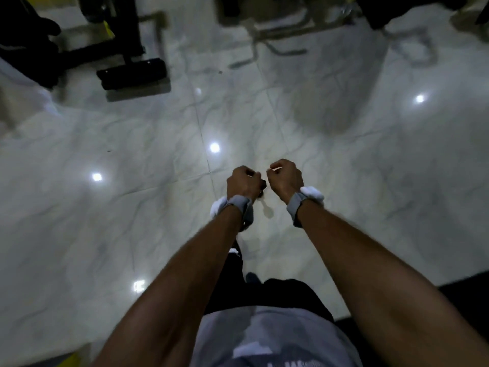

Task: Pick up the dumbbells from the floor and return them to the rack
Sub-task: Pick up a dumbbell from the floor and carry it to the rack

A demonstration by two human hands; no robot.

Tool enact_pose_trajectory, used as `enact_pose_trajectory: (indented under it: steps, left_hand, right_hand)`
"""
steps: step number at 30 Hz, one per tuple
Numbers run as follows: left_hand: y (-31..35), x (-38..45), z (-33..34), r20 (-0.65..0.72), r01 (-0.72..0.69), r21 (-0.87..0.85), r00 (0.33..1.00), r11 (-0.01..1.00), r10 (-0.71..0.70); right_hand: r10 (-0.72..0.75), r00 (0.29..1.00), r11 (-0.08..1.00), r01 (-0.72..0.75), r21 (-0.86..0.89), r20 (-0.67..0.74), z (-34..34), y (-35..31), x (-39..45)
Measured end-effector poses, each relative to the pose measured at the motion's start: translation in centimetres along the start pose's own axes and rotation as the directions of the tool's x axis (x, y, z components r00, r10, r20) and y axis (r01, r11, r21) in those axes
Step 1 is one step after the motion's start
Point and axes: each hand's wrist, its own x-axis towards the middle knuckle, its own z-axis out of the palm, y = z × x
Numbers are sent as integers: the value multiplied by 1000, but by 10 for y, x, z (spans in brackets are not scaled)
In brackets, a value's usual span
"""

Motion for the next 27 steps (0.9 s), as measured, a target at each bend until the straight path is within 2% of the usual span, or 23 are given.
enact_pose_trajectory:
  steps: [4,7,11,17,22,27]
  left_hand:
    - [15,60,20,100,-10,47,995,999,5]
    - [3,115,39,134,64,97,988,993,-76]
    - [-43,191,79,138,176,173,970,969,-201]
    - [-126,303,161,96,366,138,920,920,-380]
    - [-167,374,232,135,450,100,877,887,-460]
    - [-204,427,296,142,475,143,858,868,-493]
  right_hand:
    - [52,999,998,-52,-36,-4,13,2,55]
    - [135,991,989,-135,-56,1,35,9,103]
    - [208,977,976,-204,-75,43,72,44,177]
    - [266,957,957,-248,-148,117,149,121,278]
    - [237,956,961,-204,-187,175,205,174,340]
    - [202,944,947,-121,-298,260,257,227,390]
